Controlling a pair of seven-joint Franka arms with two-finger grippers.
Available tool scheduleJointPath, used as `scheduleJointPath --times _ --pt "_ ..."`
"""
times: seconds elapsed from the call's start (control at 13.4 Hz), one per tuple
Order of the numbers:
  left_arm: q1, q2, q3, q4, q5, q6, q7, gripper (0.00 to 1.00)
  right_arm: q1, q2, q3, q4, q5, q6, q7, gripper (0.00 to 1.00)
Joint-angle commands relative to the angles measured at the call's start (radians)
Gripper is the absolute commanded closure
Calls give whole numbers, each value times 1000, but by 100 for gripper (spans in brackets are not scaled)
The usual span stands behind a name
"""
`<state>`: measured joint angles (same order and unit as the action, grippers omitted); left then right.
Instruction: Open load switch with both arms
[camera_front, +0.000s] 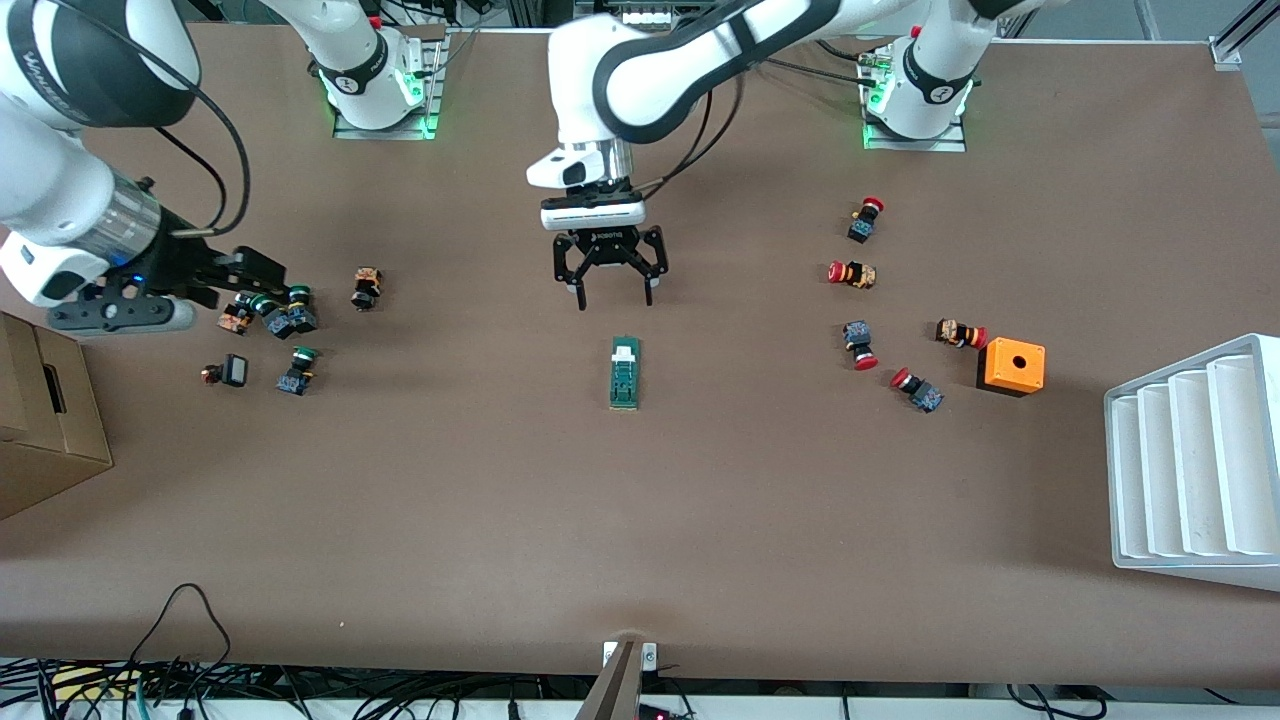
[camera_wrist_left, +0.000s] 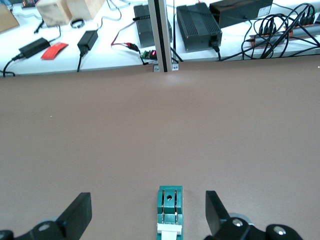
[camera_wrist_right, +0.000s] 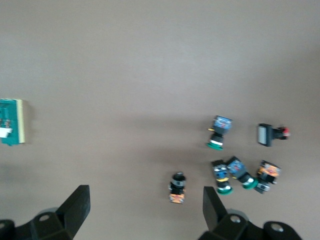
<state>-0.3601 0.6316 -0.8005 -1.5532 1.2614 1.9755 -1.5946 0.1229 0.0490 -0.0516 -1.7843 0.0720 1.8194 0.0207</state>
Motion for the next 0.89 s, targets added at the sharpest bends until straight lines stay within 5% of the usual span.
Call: scheduleJointPath --times 0.0,0.52,0.82 --pt "4 -27 38 114 -222 -1 224 0 -11 9 3 37 -35 -42 -25 0" --pt "-2 -233 450 173 -967 -16 718 0 -40 22 -20 45 -38 -40 -105 0" --pt "0 -312 641 166 -1157 -153 1084 0 -45 22 -22 65 -40 -42 -145 0"
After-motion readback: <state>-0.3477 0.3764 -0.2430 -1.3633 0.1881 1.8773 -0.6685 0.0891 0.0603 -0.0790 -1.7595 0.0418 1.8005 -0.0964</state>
